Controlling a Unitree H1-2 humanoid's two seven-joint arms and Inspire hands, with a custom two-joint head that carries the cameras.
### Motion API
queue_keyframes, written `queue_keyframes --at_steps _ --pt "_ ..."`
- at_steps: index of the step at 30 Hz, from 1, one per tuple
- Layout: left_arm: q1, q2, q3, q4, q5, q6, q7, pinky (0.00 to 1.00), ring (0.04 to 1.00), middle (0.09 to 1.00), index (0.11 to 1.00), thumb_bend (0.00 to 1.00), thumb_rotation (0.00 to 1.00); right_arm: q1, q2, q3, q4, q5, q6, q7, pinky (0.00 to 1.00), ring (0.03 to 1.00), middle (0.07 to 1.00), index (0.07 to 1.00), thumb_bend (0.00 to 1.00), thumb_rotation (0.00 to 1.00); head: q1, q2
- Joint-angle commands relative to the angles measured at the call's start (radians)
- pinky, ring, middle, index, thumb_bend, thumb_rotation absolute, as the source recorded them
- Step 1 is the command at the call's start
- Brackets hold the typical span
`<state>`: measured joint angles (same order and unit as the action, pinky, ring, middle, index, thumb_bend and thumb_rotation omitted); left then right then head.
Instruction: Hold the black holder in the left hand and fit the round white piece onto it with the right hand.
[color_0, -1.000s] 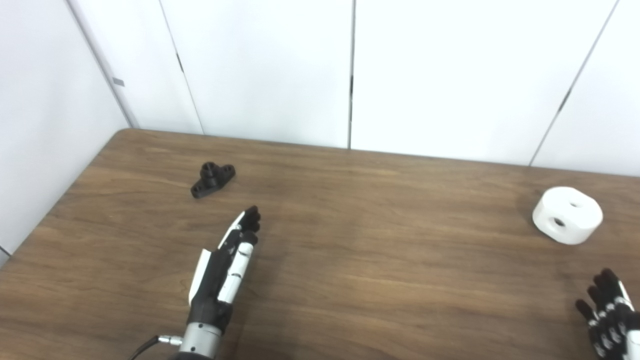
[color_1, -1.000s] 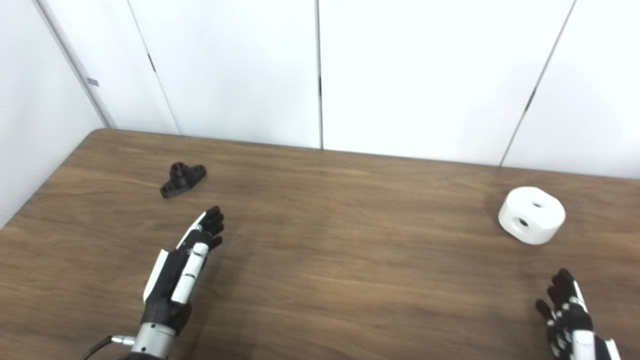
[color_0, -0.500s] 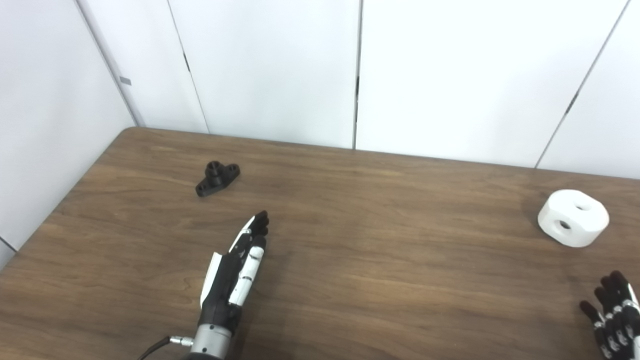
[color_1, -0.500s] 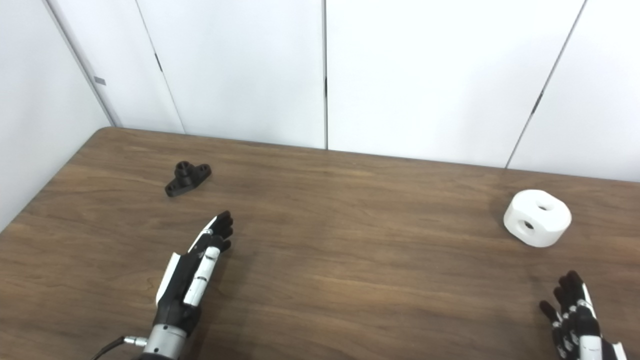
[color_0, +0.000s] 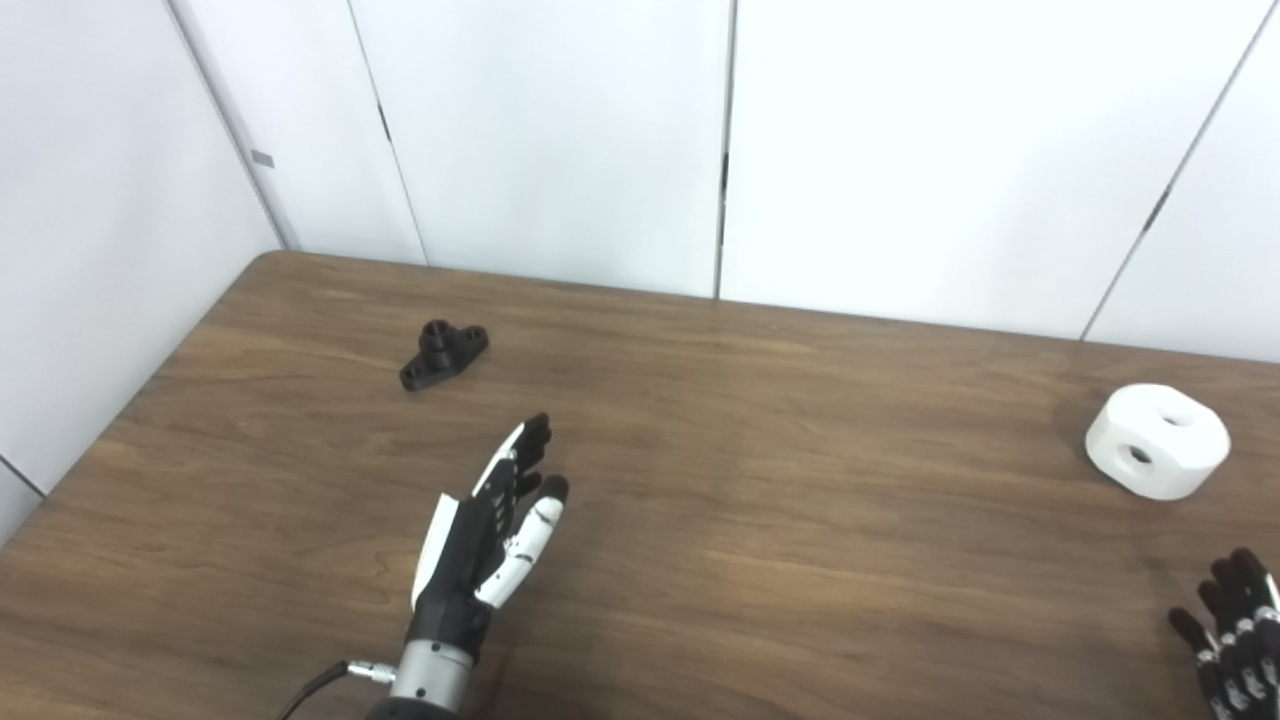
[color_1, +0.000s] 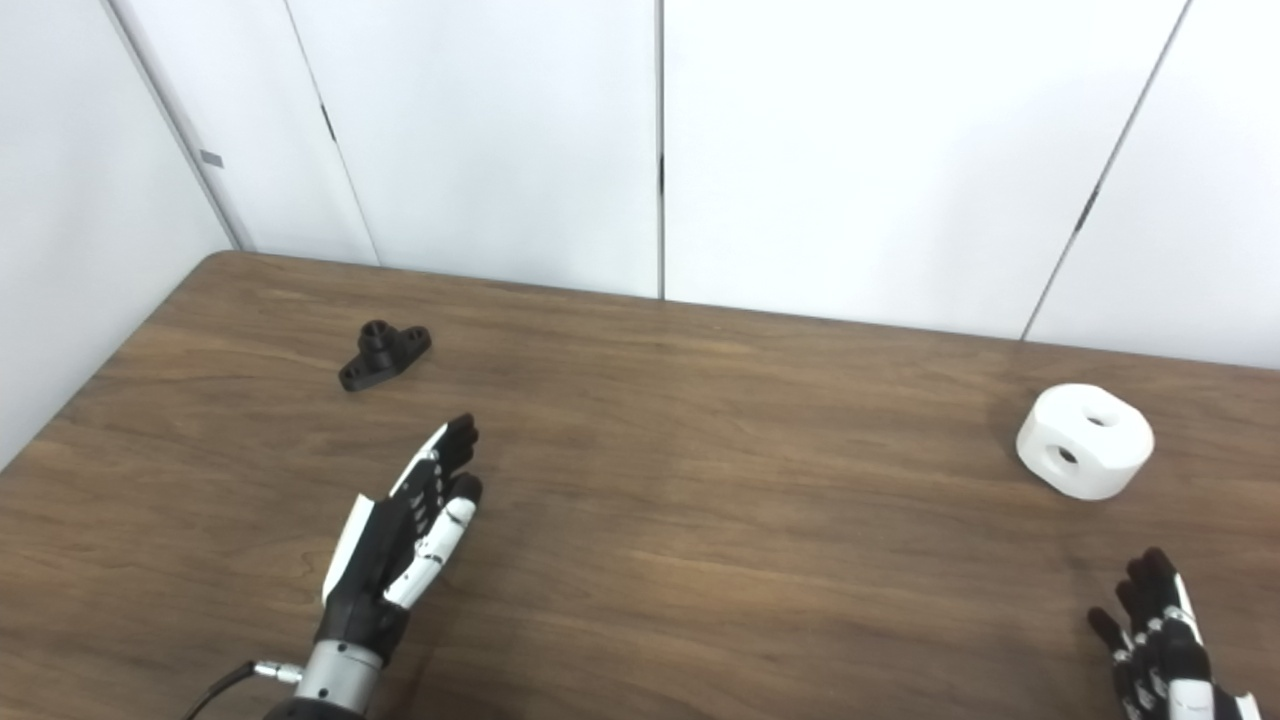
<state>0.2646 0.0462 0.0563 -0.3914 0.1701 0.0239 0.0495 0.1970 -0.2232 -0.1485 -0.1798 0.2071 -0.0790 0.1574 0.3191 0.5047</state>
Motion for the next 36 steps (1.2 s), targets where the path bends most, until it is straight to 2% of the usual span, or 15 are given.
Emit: queue_keyframes --at_steps 1,4,8,12,15,18,20,22,25,28,31,34,36 --pt "0.130 -0.028 -0.008 -0.071 0.057 0.021 0.020 0.87 0.904 0.917 0.930 0.48 0.37 0.003 -0.014 -0.004 0.005 -0.003 -0.019 0.006 1.00 1.000 1.000 1.000 0.57 1.00 -0.001 0.000" --pt "0.111 -0.025 0.005 -0.118 0.113 0.075 0.027 0.84 0.884 0.912 0.912 0.54 0.23 0.002 -0.010 -0.009 0.013 0.001 -0.026 0.004 1.00 1.000 1.000 1.000 0.57 1.00 -0.001 0.000" --pt "0.074 -0.010 0.016 -0.169 0.236 0.154 0.032 0.85 0.897 0.904 0.896 0.58 0.25 -0.002 -0.010 -0.008 0.024 -0.005 -0.033 0.004 1.00 1.000 1.000 1.000 0.58 1.00 0.003 -0.005" --pt "0.027 0.027 0.033 -0.155 0.324 0.164 0.038 0.84 0.884 0.892 0.882 0.61 0.24 -0.003 -0.013 -0.006 0.033 -0.007 -0.032 0.006 1.00 1.000 1.000 1.000 0.57 1.00 0.011 -0.008" --pt "-0.012 0.055 0.054 -0.158 0.389 0.193 0.024 0.79 0.860 0.889 0.877 0.63 0.20 -0.002 -0.013 -0.006 0.034 -0.004 -0.031 0.007 1.00 1.000 1.000 0.999 0.56 1.00 0.019 -0.009" --pt "-0.052 0.086 0.079 -0.160 0.449 0.212 0.015 0.77 0.853 0.886 0.874 0.66 0.14 -0.001 -0.016 -0.004 0.036 -0.003 -0.032 0.013 1.00 1.000 1.000 1.000 0.56 1.00 0.024 -0.008" --pt "-0.077 0.107 0.098 -0.157 0.478 0.220 0.013 0.81 0.867 0.880 0.870 0.67 0.07 -0.003 -0.017 -0.004 0.041 0.000 -0.037 0.015 1.00 1.000 1.000 1.000 0.57 1.00 0.029 -0.011" --pt "-0.096 0.124 0.112 -0.151 0.497 0.233 0.011 0.83 0.878 0.884 0.875 0.67 0.07 -0.005 -0.018 -0.004 0.048 0.002 -0.039 0.016 1.00 1.000 1.000 1.000 0.57 1.00 0.036 -0.014" --pt "-0.127 0.156 0.135 -0.120 0.515 0.252 0.019 0.80 0.874 0.885 0.855 0.69 0.07 -0.008 -0.019 -0.004 0.054 -0.004 -0.036 0.012 1.00 1.000 1.000 1.000 0.58 1.00 0.047 -0.023" --pt "-0.148 0.172 0.153 -0.082 0.524 0.261 0.026 0.80 0.879 0.885 0.849 0.70 0.11 -0.012 -0.018 -0.005 0.068 -0.001 -0.048 0.014 1.00 1.000 1.000 1.000 0.57 1.00 0.054 -0.027" --pt "-0.167 0.186 0.166 -0.043 0.523 0.255 0.041 0.81 0.885 0.881 0.844 0.72 0.12 -0.015 -0.021 -0.004 0.078 0.007 -0.057 0.023 1.00 1.000 1.000 1.000 0.56 1.00 0.062 -0.033" --pt "-0.182 0.205 0.172 -0.003 0.528 0.242 0.058 0.81 0.896 0.882 0.835 0.73 0.11 -0.015 -0.013 -0.011 0.082 -0.015 -0.048 0.001 1.00 1.000 0.998 0.995 0.56 1.00 0.069 -0.044" --pt "-0.192 0.219 0.169 0.016 0.544 0.246 0.062 0.82 0.905 0.883 0.837 0.74 0.15 -0.017 -0.008 -0.013 0.088 -0.018 -0.047 -0.005 1.00 1.000 0.990 0.987 0.55 1.00 0.068 -0.049"
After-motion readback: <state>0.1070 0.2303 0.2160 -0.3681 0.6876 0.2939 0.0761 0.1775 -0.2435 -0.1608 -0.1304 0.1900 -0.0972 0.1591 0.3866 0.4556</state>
